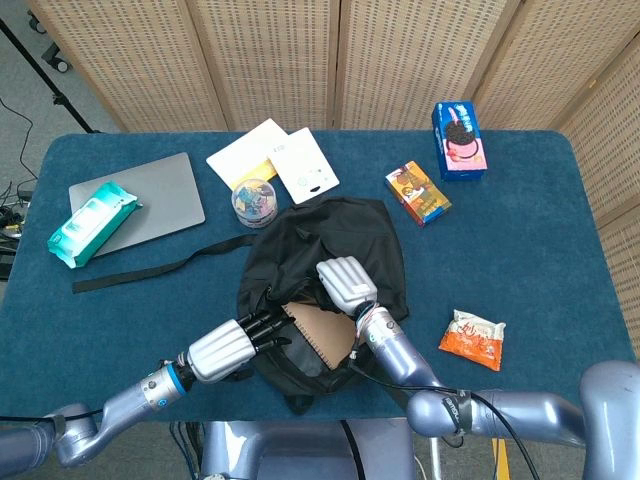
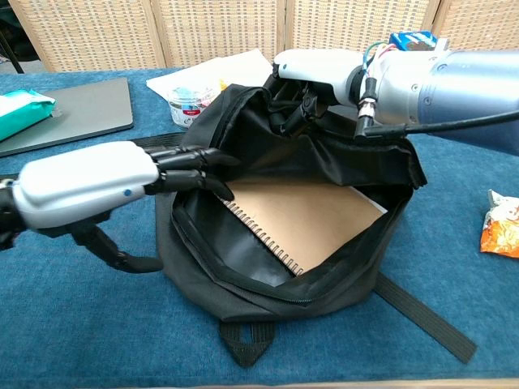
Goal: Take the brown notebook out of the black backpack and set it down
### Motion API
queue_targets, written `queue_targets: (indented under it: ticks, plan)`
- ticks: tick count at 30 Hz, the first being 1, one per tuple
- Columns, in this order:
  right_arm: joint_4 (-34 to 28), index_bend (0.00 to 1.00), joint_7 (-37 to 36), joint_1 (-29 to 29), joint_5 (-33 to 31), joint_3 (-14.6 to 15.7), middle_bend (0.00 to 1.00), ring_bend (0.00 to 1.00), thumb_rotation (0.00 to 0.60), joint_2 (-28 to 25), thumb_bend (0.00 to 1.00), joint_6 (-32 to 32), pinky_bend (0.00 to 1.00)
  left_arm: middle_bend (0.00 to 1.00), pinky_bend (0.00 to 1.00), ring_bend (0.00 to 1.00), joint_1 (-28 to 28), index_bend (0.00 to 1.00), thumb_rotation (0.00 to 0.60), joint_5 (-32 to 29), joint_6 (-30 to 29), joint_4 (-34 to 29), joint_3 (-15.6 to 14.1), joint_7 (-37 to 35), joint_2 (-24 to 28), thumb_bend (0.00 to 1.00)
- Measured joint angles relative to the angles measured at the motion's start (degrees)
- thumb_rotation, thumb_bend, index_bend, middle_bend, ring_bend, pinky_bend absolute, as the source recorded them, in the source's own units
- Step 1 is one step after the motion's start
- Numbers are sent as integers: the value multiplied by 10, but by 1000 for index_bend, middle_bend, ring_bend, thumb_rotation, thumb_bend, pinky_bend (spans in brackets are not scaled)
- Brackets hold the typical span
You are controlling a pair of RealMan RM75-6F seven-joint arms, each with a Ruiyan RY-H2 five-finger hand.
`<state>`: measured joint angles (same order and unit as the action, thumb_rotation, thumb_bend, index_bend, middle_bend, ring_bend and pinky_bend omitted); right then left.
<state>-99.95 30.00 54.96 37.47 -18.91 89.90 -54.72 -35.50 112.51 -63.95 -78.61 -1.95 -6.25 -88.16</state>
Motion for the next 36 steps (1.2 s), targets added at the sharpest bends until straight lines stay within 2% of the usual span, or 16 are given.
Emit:
queue_targets:
  ticks: [12, 36]
  plan:
    - [-21, 671, -9, 20, -31, 1, 657, 707, 600, -23, 711, -3, 703, 0, 173, 62, -59, 209, 600, -39, 39, 70, 14, -4, -92, 217]
    - [-59, 676, -14, 65, -90, 9, 662, 711, 600, -57, 716, 6, 707, 0, 173, 62, -126, 209, 600, -88, 61, 182, 26, -6, -203, 234]
